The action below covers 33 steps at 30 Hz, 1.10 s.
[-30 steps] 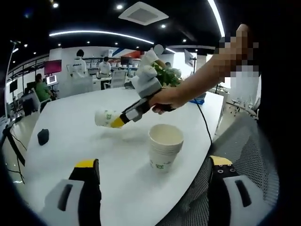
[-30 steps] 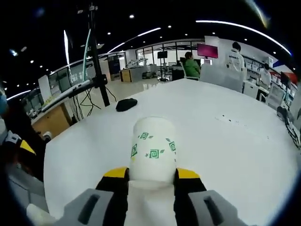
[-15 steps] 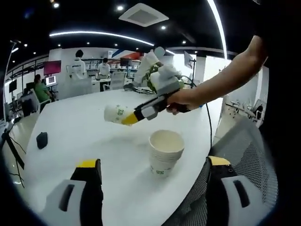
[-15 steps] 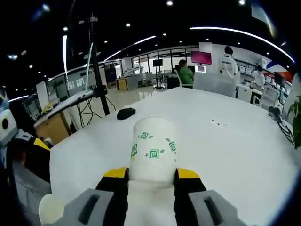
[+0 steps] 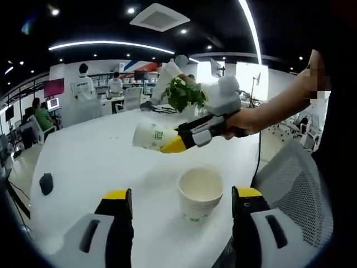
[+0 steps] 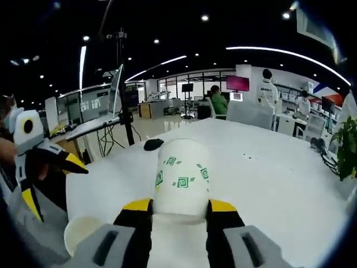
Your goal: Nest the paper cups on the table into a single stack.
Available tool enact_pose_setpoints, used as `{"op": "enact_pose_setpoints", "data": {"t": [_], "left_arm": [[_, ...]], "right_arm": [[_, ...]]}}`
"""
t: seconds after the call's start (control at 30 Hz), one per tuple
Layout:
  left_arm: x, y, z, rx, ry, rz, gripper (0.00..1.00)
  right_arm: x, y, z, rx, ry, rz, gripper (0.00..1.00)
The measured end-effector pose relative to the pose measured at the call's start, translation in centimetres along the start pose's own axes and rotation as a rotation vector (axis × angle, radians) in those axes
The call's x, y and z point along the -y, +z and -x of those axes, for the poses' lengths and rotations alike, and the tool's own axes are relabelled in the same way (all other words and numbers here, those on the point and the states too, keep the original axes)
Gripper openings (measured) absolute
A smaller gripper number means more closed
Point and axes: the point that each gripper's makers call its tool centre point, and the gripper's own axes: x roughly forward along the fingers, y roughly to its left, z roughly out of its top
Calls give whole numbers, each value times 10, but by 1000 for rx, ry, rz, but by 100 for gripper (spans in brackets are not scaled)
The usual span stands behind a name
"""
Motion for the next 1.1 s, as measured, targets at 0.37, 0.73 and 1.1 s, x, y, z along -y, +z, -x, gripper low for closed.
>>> {"op": "enact_pose_setpoints", "data": {"t": [0.37,0.73,1.1], "left_arm": [[-15,36,-8,27,-37,14,52],[-9,70,-16,47,-156,-5,34],[19,77,-14,10,-327,-110,19]], "right_arm": [[-26,3,38,61,-1,20,36],[-43,16,58,104,11,97,36],[-63,14,77,110,66,188,36]]}}
